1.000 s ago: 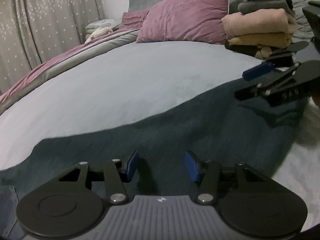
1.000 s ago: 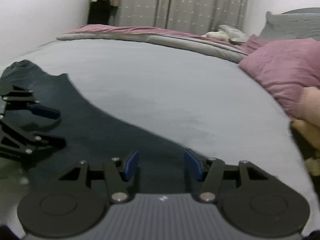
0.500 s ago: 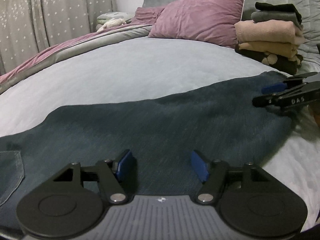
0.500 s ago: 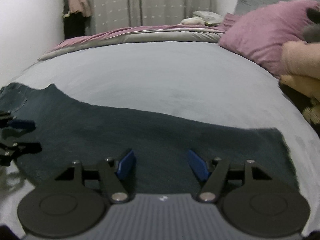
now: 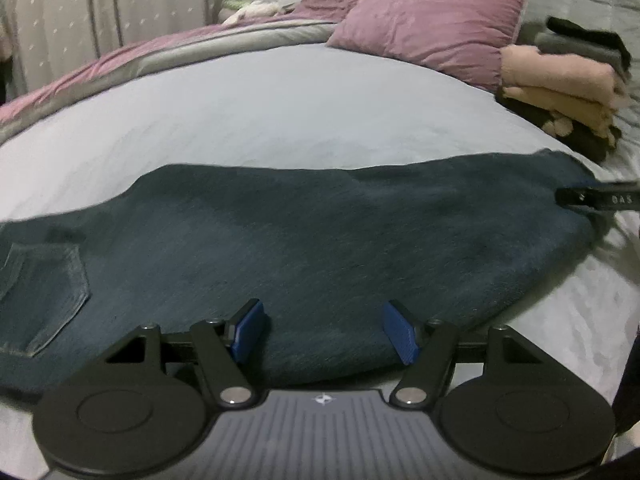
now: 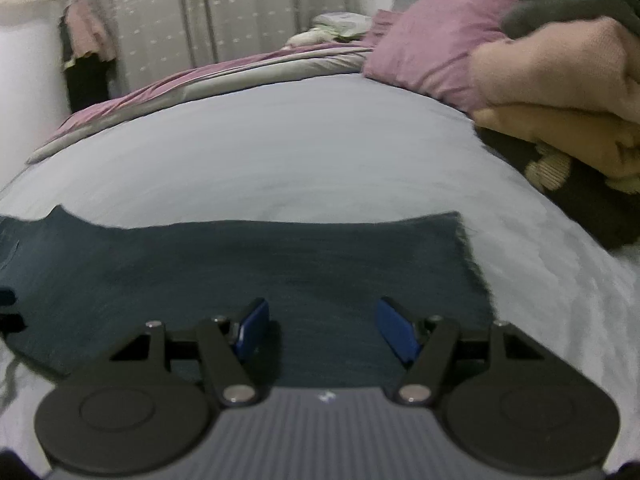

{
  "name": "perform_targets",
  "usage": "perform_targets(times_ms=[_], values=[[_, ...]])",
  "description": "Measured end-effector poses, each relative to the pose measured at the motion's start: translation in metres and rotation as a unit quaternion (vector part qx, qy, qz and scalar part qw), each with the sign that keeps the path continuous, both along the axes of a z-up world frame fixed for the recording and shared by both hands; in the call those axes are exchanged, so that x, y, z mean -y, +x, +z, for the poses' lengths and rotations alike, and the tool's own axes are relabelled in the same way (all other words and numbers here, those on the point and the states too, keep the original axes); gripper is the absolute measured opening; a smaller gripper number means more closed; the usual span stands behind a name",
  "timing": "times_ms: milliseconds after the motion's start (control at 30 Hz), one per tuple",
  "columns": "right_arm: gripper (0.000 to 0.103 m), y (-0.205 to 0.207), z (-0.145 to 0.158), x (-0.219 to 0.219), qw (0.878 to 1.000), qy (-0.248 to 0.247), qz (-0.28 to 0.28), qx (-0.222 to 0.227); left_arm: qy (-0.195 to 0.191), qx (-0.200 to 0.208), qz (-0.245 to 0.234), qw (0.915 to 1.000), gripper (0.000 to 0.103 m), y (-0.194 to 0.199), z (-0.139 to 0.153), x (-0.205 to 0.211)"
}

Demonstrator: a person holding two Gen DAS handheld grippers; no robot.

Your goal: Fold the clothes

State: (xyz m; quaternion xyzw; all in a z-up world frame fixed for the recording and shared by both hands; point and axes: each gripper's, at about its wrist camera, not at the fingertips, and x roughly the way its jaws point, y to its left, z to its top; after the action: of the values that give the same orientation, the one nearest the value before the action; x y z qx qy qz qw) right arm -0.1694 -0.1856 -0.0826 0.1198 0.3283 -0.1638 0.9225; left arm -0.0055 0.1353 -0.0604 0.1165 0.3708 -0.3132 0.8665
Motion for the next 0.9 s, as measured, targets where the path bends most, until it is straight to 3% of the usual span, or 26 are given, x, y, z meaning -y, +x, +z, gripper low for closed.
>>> perform_targets(times_ms=[433, 733, 900], values=[[0.070, -0.009, 0.003, 0.006, 0.998, -0.010, -0.046, -0.032, 0.012, -0.023, 0.068, 0.9973, 0.067, 0.012, 0.007, -0.012], [0.079, -0.015, 0.010, 0.012, 0.996, 0.000, -0.064, -0.055, 0.039, -0.018, 0.152, 0.9874, 0.067, 0.025, 0.007, -0.031], [0.081, -0.023, 0.014, 0.025, 0.994, 0.028, -0.085, -0.066, 0.043, -0.015, 0.175, 0.9836, 0.067, 0.029, 0.006, -0.038]])
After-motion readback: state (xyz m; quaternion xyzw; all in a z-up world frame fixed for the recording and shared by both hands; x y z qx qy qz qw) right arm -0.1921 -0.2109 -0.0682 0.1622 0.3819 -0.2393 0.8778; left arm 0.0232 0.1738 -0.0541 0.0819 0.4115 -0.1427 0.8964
